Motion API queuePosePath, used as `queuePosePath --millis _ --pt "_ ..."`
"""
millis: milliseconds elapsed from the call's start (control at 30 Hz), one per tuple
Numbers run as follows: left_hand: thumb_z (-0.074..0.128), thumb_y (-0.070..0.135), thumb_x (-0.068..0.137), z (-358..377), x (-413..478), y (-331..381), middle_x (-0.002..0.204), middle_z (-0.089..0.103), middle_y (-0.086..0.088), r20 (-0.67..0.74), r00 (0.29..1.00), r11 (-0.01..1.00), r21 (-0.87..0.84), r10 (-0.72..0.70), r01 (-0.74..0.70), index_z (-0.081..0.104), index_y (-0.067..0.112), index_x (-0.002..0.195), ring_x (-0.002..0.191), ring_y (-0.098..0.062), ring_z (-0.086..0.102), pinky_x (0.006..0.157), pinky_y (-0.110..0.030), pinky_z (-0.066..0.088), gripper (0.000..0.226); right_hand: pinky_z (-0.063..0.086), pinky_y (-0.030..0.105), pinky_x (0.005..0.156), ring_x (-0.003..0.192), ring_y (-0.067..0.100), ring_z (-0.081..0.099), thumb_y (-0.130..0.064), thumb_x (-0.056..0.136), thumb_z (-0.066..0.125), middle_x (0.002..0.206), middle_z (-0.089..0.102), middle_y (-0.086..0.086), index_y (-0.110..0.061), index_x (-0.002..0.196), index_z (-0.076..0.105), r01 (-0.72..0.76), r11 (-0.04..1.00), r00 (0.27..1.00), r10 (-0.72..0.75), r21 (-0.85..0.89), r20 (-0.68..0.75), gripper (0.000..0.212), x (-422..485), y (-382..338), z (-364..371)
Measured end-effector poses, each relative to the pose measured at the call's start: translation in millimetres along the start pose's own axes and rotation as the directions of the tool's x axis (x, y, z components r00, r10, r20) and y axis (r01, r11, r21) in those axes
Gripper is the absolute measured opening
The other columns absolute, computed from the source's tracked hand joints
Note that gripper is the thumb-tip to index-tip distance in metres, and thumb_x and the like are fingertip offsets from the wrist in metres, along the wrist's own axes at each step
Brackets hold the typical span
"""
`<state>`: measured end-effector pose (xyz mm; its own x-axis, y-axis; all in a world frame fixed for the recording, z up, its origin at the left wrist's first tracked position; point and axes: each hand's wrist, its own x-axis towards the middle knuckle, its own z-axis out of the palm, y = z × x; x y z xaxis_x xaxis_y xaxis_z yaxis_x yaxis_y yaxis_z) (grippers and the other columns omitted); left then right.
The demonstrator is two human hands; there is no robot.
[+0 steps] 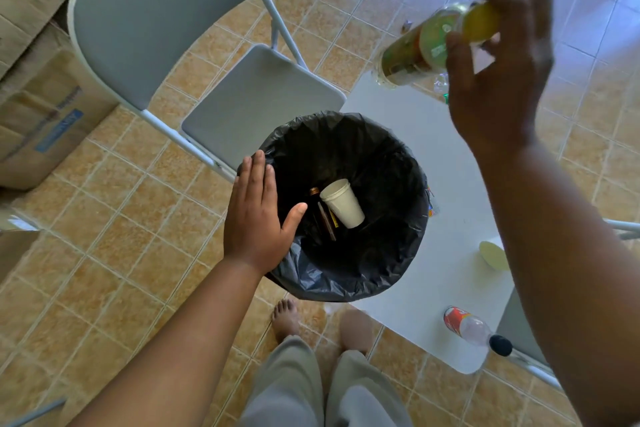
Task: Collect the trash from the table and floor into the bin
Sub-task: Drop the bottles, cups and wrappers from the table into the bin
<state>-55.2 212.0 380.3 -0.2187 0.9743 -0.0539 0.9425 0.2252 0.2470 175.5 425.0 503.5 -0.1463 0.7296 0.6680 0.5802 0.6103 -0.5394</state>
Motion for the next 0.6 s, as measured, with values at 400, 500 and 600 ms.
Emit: queuePosePath --millis 400,500,600 --pt "0.025 0.061 0.097 -0.9 0.1 -0.8 0.163 0.007 -0.014 0.001 1.0 1.0 0.002 0.004 -0.004 0.02 -0.001 0.152 0.151 -0.026 0.0 0.121 -0.044 0.013 0.082 0.056 0.039 0.069 0.082 0.019 0.064 -0.025 0.087 0.069 0.098 0.063 0.003 -0.015 0.101 0.056 -0.408 0.91 0.825 0.333 0.074 0.457 0.022 -113.6 -62.6 61.8" --pt "0.026 0.06 0.097 0.7 0.7 -1.7 0.163 0.008 -0.015 -0.005 1.0 1.0 0.004 0.011 -0.011 0.021 -0.001 0.152 0.151 -0.027 0.002 0.121 -0.045 0.014 0.082 0.054 0.035 0.07 0.086 0.017 0.059 -0.029 0.091 0.065 0.104 0.058 0.0 -0.021 0.104 0.052 -0.412 0.91 0.738 0.358 -0.039 0.572 0.02 -146.5 -57.7 90.4" --pt "0.029 0.059 0.097 1.9 1.3 -2.5 0.163 0.009 -0.016 -0.008 1.0 1.0 -0.003 0.013 -0.013 0.022 -0.002 0.151 0.151 -0.028 0.003 0.121 -0.045 0.014 0.081 0.054 0.035 0.067 0.084 0.018 0.058 -0.026 0.093 0.064 0.103 0.056 0.0 -0.022 0.102 0.049 -0.391 0.912 0.701 0.383 -0.125 0.601 0.018 -162.3 -51.4 113.1"
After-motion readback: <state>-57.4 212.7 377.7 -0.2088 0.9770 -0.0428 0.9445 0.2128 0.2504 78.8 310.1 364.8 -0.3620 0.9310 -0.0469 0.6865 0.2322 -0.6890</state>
